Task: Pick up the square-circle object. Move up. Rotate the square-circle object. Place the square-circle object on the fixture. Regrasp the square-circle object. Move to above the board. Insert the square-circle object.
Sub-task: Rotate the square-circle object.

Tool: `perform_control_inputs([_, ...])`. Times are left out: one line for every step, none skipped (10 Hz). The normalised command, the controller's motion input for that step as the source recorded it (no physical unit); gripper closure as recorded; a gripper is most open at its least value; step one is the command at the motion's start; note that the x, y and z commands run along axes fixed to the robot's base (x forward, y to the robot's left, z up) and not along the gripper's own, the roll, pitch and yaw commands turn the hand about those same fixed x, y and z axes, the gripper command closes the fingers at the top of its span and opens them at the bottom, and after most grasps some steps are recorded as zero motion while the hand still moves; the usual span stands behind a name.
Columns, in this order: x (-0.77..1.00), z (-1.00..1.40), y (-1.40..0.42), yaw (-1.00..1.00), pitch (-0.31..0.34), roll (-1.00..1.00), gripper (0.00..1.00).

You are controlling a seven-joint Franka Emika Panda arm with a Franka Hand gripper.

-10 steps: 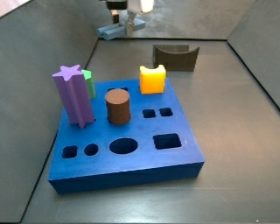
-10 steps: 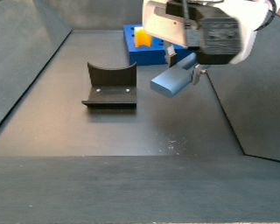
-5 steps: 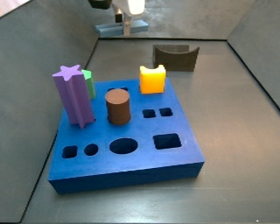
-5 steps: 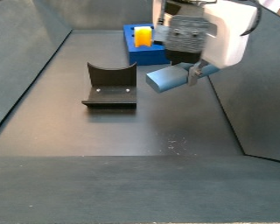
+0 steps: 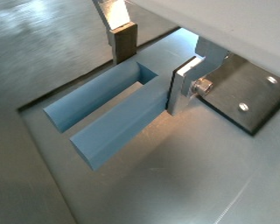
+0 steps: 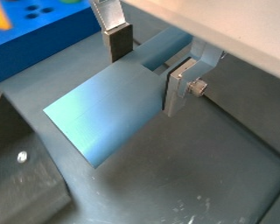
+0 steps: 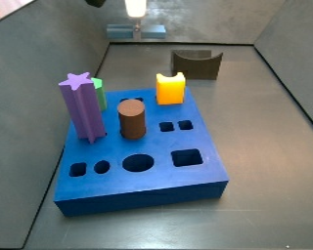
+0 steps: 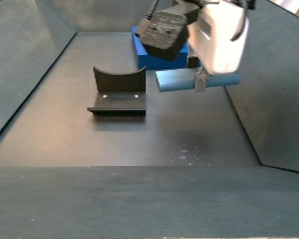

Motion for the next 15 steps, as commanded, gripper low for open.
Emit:
perform_control_inputs([0.01, -0.03, 0.01, -1.00, -0.006, 0.00, 1.00])
perform_control_inputs([0.01, -0.03, 0.01, -1.00, -0.006, 0.00, 1.00])
perform_control_inputs([0.01, -0.03, 0.01, -1.00, -0.006, 0.00, 1.00])
perform_control_inputs([0.01, -0.03, 0.01, -1.00, -0.006, 0.00, 1.00])
perform_control_inputs([0.01, -0.03, 0.01, -1.00, -0.007, 0.00, 1.00])
perform_control_inputs([0.01, -0.03, 0.01, -1.00, -0.007, 0.00, 1.00])
perform_control_inputs([0.01, -0.03, 0.01, -1.00, -0.007, 0.00, 1.00])
perform_control_inputs([0.01, -0.03, 0.01, -1.00, -0.008, 0.00, 1.00])
perform_control_inputs([0.01, -0.03, 0.01, -1.00, -0.008, 0.00, 1.00])
perform_control_inputs([0.01, -0.03, 0.01, -1.00, -0.009, 0.00, 1.00])
perform_control_inputs([0.01, -0.03, 0.01, -1.00, -0.009, 0.00, 1.00])
perform_control_inputs([0.01, -0.03, 0.01, -1.00, -0.010, 0.00, 1.00])
perform_control_inputs([0.01, -0.03, 0.02, -1.00, -0.011, 0.00, 1.00])
perform_control_inputs([0.01, -0.03, 0.02, -1.00, -0.011, 0.00, 1.00])
perform_control_inputs([0.01, -0.03, 0.02, -1.00, -0.013, 0.00, 1.00])
